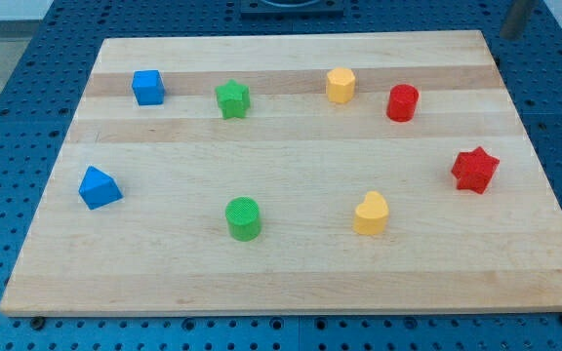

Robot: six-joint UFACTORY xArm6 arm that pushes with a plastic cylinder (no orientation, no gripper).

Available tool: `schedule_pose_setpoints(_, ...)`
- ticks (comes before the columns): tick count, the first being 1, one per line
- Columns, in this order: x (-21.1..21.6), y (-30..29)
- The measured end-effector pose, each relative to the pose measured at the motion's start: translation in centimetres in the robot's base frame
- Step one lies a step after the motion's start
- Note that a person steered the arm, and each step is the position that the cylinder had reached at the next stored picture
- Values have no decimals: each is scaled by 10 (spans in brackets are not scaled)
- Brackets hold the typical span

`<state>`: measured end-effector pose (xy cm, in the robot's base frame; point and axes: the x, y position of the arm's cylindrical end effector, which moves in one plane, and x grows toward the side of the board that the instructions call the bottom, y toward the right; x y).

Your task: Move your arm ahead right to the yellow hexagon

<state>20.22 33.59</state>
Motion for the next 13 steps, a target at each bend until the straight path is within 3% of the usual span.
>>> schedule_pose_setpoints(4,6,-9)
schedule_pose_setpoints(5,21,-52)
schedule_pose_setpoints(7,41,-76)
schedule_pose_setpoints(8,60,-153)
schedule_pose_setpoints(10,63,-179)
schedule_pose_setpoints(11,80,-271)
schedule_pose_setpoints(13,80,-327)
